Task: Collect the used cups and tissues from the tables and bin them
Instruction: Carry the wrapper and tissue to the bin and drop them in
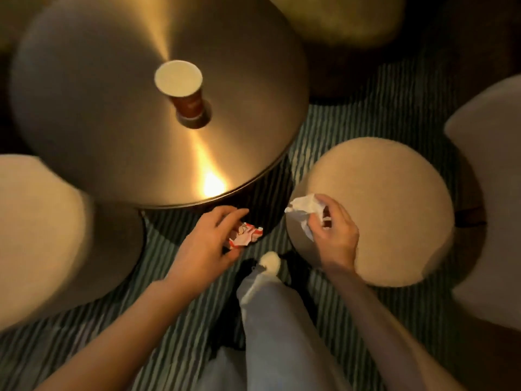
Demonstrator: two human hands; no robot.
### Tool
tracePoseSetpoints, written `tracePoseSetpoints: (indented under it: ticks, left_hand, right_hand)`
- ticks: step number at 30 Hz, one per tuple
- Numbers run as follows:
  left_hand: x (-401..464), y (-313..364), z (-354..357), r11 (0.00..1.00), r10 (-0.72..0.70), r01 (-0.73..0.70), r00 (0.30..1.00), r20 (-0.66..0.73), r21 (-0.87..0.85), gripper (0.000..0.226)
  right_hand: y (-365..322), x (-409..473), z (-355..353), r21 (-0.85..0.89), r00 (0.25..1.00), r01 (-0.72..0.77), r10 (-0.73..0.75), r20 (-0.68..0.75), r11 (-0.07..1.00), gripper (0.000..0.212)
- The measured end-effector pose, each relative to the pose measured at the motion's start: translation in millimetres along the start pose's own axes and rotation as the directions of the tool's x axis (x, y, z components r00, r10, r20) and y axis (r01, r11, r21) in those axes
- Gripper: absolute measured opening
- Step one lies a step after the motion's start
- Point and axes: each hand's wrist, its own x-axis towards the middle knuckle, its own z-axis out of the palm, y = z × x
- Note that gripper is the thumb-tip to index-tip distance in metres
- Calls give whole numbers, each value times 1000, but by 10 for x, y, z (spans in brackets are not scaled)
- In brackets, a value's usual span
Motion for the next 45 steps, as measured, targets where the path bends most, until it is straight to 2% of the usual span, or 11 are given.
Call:
tracePoseSetpoints:
  ticks: [4,6,9,12,21,26,29,32,34,41,45]
  left_hand:
    - [-1520,-28,-543,978,-207,205,958,-198,-32,73]
    - [-2377,25,-758,945,-327,318,905,-271,-78,73]
    - [-3582,145,-995,873,-486,458,775,-404,-171,69]
    - [-4579,296,-1145,782,-613,555,608,-505,-282,64]
    - [-6124,79,-1261,525,-791,626,109,-601,-577,66]
    - [-6614,-559,-1451,415,-828,626,-41,-559,-661,67]
    - [-6902,-1099,-1775,392,-843,616,-57,-535,-683,66]
    - [-7226,-1614,-2277,379,-848,631,-57,-527,-677,64]
    - [-7458,-1909,-2640,363,-835,652,-91,-543,-666,64]
    - [-8267,-2880,-3404,291,-796,628,-261,-547,-722,66]
    - [-8800,-3746,-3745,281,-759,588,-347,-550,-759,62]
  right_hand:
    - [-978,-1090,-89,175,974,116,-147,175,978,46]
    - [-1414,-1661,-101,221,905,250,-308,294,943,51]
    - [-1975,-2385,-72,316,706,464,-561,432,828,44]
    - [-2440,-2929,-49,462,490,521,-695,526,717,31]
    - [-3717,-4029,556,684,17,492,-791,612,539,22]
    - [-4373,-4704,1356,755,-176,464,-787,591,464,23]
    - [-4836,-5076,1947,754,-158,442,-785,599,486,19]
    - [-5422,-5391,2453,688,-49,365,-725,687,627,16]
    - [-5835,-5586,2734,653,-15,322,-686,727,685,17]
    - [-7043,-6304,3707,655,-59,336,-679,732,677,22]
    - [-7573,-6735,4475,606,-44,372,-639,768,703,17]
